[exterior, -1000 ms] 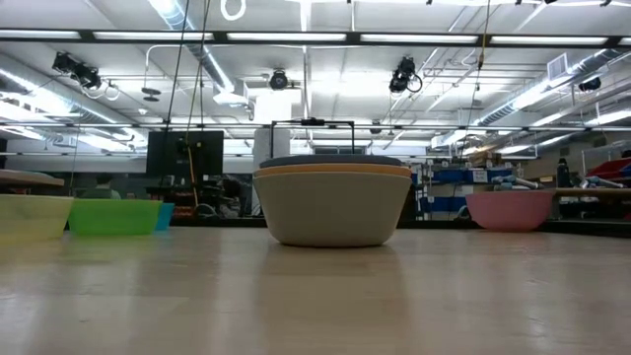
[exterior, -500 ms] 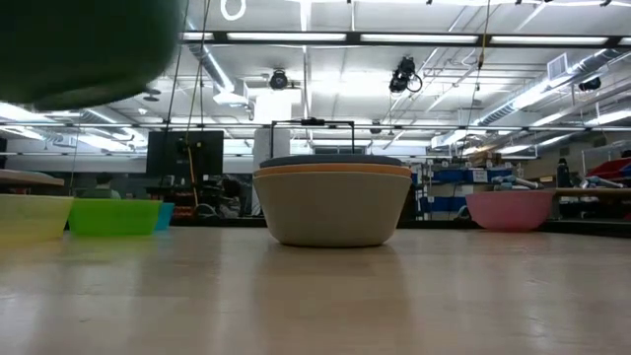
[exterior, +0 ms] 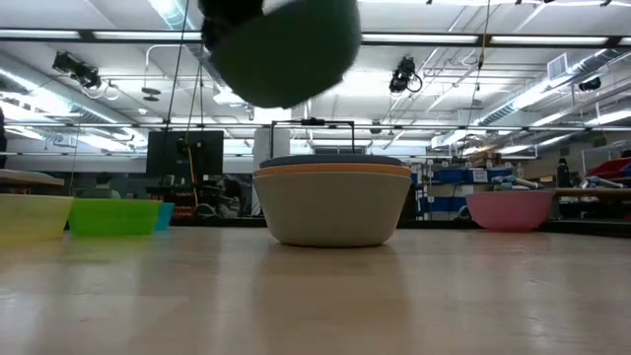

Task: Nest bowls inside each other
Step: Stack the green bowl on top of the blue bowl

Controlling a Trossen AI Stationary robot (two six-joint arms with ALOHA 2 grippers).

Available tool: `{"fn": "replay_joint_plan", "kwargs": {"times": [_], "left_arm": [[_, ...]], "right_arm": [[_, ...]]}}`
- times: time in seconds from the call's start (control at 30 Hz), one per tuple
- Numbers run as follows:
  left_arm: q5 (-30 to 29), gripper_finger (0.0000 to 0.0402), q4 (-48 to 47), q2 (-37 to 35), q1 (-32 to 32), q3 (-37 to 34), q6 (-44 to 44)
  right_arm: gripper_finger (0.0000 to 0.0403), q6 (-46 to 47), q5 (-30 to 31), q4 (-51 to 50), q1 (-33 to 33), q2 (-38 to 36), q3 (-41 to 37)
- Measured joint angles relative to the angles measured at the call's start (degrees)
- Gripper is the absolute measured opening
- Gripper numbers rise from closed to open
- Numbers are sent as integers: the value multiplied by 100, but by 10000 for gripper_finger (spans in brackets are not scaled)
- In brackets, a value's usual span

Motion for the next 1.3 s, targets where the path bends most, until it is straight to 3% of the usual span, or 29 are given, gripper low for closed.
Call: {"fn": "replay_joint_plan", "kwargs": {"times": [0.13, 0.37, 0.6, 0.83, 1.1, 1.3], "left_arm": [[240, 6, 242, 166, 552, 0, 154], [1193, 6, 608, 769, 1197, 2, 257], [1812, 6, 505, 1203, 1406, 2, 236], [1848, 9, 529, 1260, 1458, 2, 260], [1834, 112, 1097, 1258, 1418, 6, 420], [1830, 198, 866, 1258, 1390, 411, 451]], "right_arm": [[0, -33, 0, -6, -2, 0, 0], [0, -35, 0, -55, 0, 0, -1], [0, -92, 0, -57, 0, 0, -2], [0, -149, 0, -55, -2, 0, -1], [0, -133, -44, -52, 0, 0, -2], [0, -74, -45, -56, -2, 0, -2]]}}
